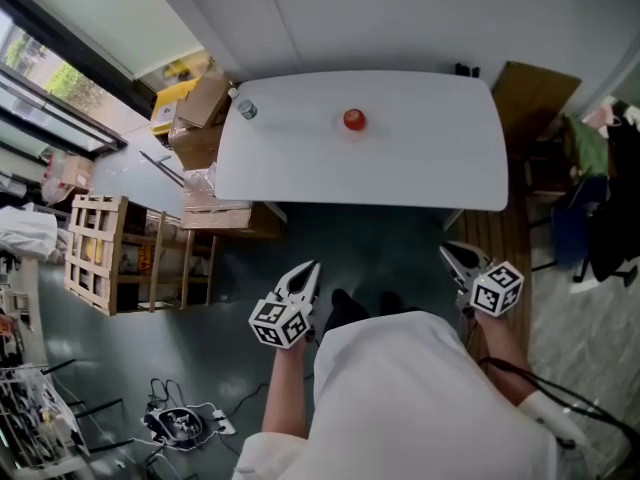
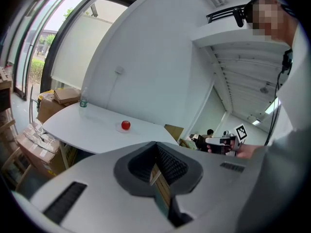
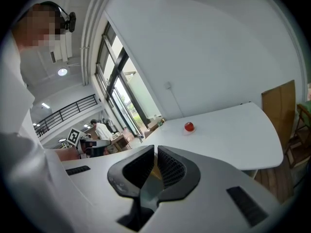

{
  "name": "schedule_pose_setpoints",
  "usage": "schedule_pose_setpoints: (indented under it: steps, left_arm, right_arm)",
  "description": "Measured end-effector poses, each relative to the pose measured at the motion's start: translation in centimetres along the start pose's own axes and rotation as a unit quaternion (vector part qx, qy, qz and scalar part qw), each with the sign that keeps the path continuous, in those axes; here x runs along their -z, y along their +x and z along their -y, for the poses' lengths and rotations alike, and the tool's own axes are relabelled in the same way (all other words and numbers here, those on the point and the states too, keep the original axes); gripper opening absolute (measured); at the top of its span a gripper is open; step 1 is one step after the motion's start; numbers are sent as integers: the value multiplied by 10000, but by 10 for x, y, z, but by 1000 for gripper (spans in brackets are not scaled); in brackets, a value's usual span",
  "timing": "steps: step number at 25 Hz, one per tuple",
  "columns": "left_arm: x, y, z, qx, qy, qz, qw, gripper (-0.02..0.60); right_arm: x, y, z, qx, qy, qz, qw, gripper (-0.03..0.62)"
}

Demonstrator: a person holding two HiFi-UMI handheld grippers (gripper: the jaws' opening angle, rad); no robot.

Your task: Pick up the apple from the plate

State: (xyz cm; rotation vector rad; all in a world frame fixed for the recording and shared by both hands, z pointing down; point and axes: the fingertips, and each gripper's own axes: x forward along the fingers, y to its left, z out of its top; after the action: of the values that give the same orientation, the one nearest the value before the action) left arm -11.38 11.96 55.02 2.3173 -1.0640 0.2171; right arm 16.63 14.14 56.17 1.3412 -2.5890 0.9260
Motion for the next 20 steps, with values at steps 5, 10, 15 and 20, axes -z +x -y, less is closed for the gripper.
schedule_pose_setpoints:
  steps: [5, 10, 15, 20]
  left_arm:
    - [0, 6, -3, -7, -6, 5, 10000, 2]
    - [-7, 15, -17, 71, -4, -77, 9999, 2]
    - [-18, 33, -40, 285, -16, -168, 9994, 2]
    - [-43, 57, -63, 549, 63, -246, 9982, 2]
  right_arm:
    - [4, 5, 4, -16, 93, 16, 10000, 44]
    - [0, 19, 6, 99, 134, 82, 9998, 44]
    - [-13, 39, 9, 297, 156, 208, 9992, 44]
    - [-29, 65, 9, 510, 219, 260, 9981, 44]
